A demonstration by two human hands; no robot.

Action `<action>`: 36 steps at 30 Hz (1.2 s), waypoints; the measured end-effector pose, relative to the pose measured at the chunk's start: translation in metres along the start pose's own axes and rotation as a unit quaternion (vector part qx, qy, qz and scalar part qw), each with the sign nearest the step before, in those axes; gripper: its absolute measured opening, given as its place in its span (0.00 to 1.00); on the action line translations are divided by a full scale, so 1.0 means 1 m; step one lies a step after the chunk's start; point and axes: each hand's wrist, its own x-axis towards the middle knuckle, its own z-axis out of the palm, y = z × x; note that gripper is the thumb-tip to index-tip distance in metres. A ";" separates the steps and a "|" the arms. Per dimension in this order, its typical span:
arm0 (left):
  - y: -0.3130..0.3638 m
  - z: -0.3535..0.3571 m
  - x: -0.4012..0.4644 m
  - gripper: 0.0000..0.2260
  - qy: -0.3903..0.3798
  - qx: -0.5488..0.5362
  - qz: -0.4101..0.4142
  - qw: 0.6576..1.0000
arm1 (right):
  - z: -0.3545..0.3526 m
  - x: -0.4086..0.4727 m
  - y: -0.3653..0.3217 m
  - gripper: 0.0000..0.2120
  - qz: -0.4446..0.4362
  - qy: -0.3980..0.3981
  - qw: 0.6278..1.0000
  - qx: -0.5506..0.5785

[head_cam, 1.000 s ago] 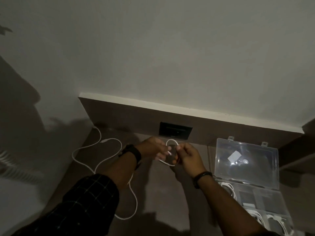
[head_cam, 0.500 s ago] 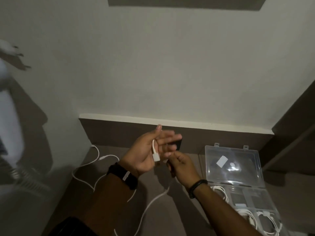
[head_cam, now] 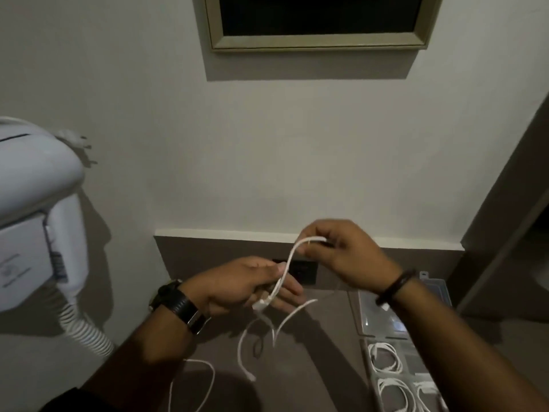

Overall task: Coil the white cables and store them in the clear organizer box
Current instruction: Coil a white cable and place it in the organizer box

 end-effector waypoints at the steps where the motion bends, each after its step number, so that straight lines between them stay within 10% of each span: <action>1: 0.000 0.003 -0.002 0.21 -0.025 -0.045 -0.001 0.999 | -0.006 0.006 -0.001 0.03 0.004 0.006 0.999 0.034; 11: 0.027 0.024 -0.001 0.11 0.002 -0.188 0.124 0.974 | 0.044 0.009 0.024 0.15 0.123 0.022 0.970 0.208; 23: 0.054 0.000 0.009 0.16 0.153 -0.252 0.177 0.939 | 0.042 -0.006 -0.010 0.12 0.006 -0.144 0.959 -0.242; 30: 0.039 0.008 0.020 0.15 0.285 0.038 0.179 0.941 | 0.013 -0.009 -0.042 0.06 -0.062 -0.134 0.967 -0.208; 36: 0.031 0.024 0.010 0.17 0.021 -0.098 0.117 0.988 | -0.042 0.030 -0.021 0.02 -0.009 -0.011 0.997 -0.073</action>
